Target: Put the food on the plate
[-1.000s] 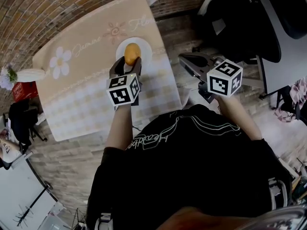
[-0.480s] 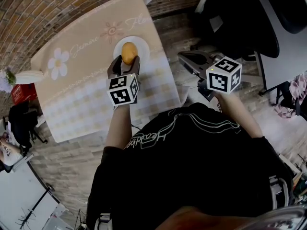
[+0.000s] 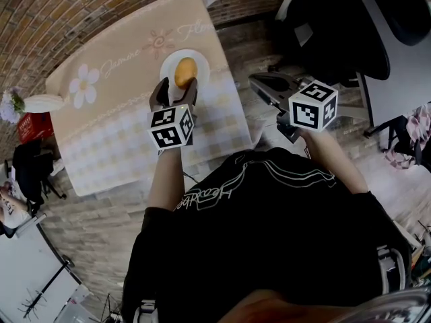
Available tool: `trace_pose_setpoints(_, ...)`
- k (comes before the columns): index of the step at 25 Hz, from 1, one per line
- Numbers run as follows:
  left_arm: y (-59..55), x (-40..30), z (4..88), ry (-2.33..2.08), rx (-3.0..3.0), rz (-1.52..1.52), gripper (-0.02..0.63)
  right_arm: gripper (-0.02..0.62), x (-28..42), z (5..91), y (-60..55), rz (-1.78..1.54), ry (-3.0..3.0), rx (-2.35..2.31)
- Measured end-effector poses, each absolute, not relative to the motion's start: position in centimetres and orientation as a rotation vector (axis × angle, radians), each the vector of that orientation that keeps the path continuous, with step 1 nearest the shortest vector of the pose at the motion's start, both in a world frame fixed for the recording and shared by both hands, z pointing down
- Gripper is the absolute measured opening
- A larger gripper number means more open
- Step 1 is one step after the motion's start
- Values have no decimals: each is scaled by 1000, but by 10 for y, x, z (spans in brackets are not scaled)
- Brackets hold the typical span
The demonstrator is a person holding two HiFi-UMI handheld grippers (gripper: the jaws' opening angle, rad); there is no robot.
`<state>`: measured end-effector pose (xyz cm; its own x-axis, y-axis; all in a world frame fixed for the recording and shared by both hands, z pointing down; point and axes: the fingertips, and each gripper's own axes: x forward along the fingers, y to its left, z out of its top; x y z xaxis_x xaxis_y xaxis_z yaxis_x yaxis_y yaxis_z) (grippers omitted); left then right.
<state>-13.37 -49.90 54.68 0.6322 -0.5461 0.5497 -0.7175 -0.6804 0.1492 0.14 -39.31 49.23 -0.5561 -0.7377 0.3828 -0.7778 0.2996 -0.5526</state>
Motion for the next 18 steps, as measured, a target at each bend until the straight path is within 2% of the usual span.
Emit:
trace_pose_setpoints(14,-442,-130,488,-968,2423,525,304,-3,2,447,-366,951,-2648,1350)
trace_pose_setpoints(15,-435,-128,481,-956,2422,506,293,-3,2,443,-364,933,-2657,1334)
trace_pose_setpoints(18,-413,-123,456,-897,2410,394,207,-3,0,429,-356,885,-2692,1283)
